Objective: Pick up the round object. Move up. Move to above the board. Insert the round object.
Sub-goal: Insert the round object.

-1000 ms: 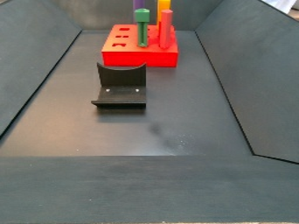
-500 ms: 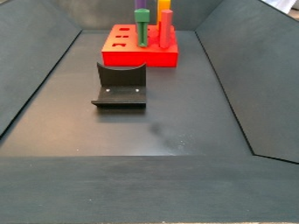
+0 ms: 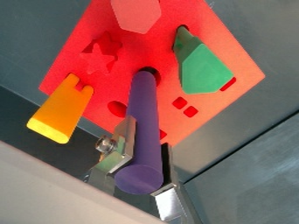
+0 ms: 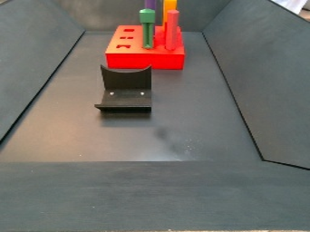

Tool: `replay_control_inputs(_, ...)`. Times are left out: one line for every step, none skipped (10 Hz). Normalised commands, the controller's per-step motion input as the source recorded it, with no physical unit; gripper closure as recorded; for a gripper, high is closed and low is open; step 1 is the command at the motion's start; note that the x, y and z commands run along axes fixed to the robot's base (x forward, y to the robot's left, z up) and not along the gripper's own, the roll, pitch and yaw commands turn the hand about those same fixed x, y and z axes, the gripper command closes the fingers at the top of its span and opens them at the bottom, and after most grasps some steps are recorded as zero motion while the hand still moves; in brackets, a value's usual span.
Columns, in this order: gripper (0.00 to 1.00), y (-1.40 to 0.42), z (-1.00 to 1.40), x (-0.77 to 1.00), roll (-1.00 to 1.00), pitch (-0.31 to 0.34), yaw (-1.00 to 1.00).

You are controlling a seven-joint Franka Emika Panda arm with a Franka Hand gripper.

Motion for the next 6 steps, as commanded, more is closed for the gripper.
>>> replay_control_inputs(1.00, 0.00, -0.04, 0.09, 0.00, -0.037, 0.00)
replay_control_inputs(1.00, 0.01, -0.11, 0.20, 0.00, -0.023, 0.00)
replay_control_inputs(1.00, 0.05, -0.17, 0.22, 0.00, 0.000, 0.00)
replay_control_inputs(1.00, 0.02, -0.25, 0.02, 0.01, -0.037, 0.00)
replay_control_inputs(1.00, 0.00, -0.31, 0.00, 0.08, -0.027, 0.00)
replay_control_inputs(1.00, 0.00, -0.26, 0.00, 0.08, -0.001, 0.00)
